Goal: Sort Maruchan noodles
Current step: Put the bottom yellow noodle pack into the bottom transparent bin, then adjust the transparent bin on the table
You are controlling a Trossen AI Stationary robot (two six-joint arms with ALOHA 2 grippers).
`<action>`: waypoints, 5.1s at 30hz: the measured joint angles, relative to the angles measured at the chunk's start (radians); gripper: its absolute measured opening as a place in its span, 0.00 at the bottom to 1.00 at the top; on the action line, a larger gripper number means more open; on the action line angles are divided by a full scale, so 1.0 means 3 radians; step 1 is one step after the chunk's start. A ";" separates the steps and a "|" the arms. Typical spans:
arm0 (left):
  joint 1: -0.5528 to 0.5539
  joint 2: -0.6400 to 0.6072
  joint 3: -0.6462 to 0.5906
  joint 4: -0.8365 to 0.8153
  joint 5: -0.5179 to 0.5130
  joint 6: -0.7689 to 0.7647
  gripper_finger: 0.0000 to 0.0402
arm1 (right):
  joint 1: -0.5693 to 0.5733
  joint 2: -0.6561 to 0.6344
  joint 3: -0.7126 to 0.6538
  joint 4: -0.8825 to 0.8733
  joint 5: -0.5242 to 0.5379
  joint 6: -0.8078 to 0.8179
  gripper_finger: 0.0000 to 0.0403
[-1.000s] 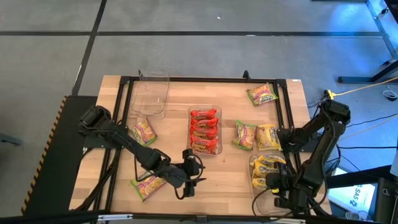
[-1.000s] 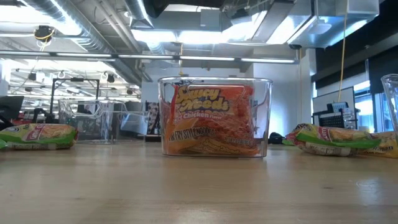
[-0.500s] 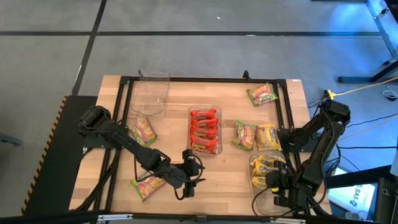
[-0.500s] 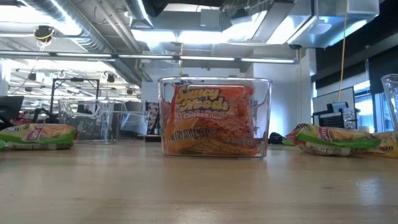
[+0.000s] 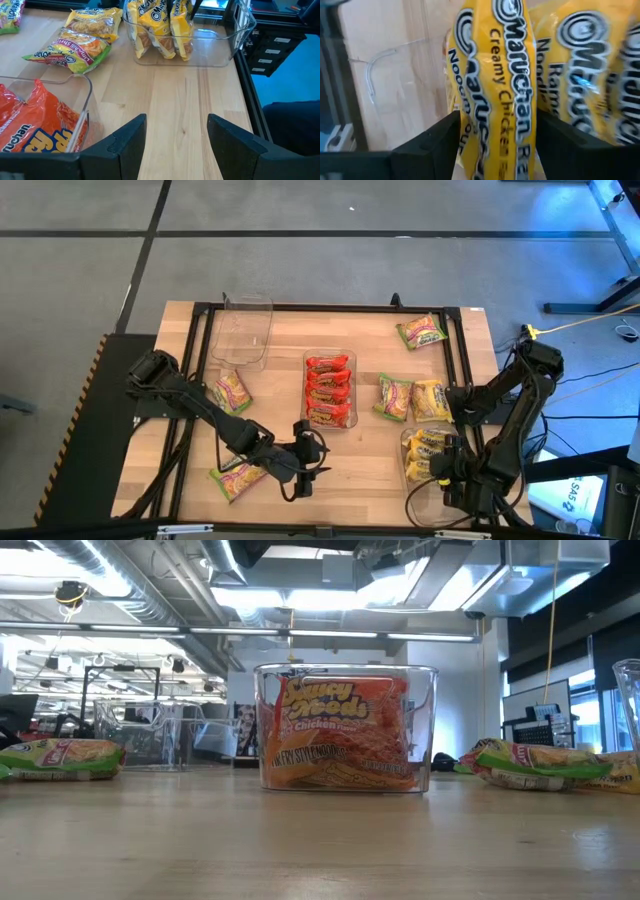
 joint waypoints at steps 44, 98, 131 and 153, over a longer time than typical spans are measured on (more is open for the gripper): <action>0.0208 0.0005 -0.0653 -0.0593 -0.0432 -0.1195 0.51 | -0.1307 -0.0087 0.0633 -0.0586 0.1573 -0.1118 0.40; 0.2502 -0.1253 -0.0946 -0.0469 0.1069 0.1013 0.51 | -0.3439 -0.0623 -0.0753 0.1792 0.1811 -0.3253 0.28; 0.3713 -0.0690 -0.0965 -0.0436 0.1908 0.1348 0.51 | -0.4908 -0.0030 -0.0751 0.2894 0.0177 -0.3876 0.52; 0.3848 -0.0324 -0.0961 0.0032 0.2300 0.1750 0.51 | -0.5549 0.0705 -0.0750 0.4687 -0.1008 -0.4275 0.51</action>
